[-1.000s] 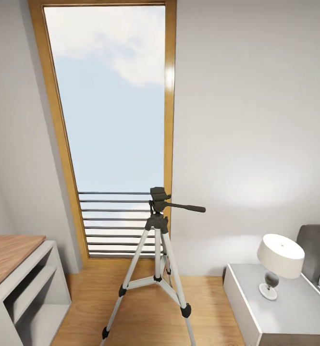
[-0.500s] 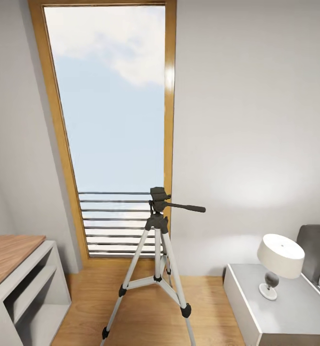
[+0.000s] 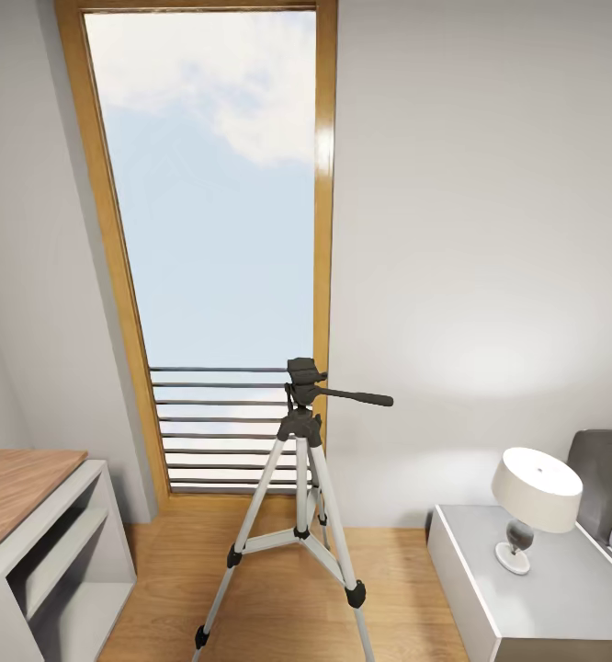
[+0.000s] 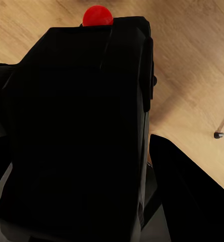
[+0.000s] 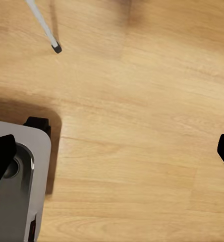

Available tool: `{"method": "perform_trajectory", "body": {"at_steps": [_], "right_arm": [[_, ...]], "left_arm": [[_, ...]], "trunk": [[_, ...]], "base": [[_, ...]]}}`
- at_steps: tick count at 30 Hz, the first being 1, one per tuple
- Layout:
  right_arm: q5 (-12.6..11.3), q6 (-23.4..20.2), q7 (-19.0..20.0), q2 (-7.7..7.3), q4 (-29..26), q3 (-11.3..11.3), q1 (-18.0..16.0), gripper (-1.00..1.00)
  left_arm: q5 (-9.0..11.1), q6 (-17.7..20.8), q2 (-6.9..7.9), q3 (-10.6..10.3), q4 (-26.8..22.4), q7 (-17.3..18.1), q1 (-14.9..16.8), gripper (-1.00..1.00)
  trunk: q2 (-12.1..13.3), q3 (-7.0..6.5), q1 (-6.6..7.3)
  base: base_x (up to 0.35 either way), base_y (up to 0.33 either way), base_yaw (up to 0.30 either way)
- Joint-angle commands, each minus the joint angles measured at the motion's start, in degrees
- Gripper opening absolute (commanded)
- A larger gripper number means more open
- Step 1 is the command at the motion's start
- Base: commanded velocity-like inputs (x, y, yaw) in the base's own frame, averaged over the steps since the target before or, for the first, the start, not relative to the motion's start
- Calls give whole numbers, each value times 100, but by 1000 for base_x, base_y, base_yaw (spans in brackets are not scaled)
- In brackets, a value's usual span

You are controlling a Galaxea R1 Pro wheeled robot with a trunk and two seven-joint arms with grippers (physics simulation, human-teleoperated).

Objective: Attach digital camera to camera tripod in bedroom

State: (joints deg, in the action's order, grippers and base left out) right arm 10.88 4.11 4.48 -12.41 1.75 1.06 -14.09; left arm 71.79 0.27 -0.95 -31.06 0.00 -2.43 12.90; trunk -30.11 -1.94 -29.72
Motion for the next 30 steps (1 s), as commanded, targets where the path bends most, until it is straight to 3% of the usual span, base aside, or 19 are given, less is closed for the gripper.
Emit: {"method": "perform_trajectory", "body": {"at_steps": [1, 12, 19, 30], "right_arm": [[29, 32, 9, -1, 19, 8, -6, 100], [30, 23, 9, 4, 18, 10, -6, 100], [43, -15, 12, 53, 18, 16, -6, 100], [46, -6, 8, 48, 19, 17, -6, 100]], "left_arm": [[29, 2, -1, -49, 0, -20, 2, -100], [30, -3, -1, -51, 0, -28, 2, -100], [36, -9, -1, -51, 0, -29, 2, -100], [44, -10, 5, -49, 0, -29, 2, -100]], "trunk": [[-3, 1, -2], [-3, 1, -2], [-3, 1, -2], [-3, 1, -2]], "base": [[0, 0, 0], [0, -2, 0], [0, -189, 0], [0, -268, 236]]}}
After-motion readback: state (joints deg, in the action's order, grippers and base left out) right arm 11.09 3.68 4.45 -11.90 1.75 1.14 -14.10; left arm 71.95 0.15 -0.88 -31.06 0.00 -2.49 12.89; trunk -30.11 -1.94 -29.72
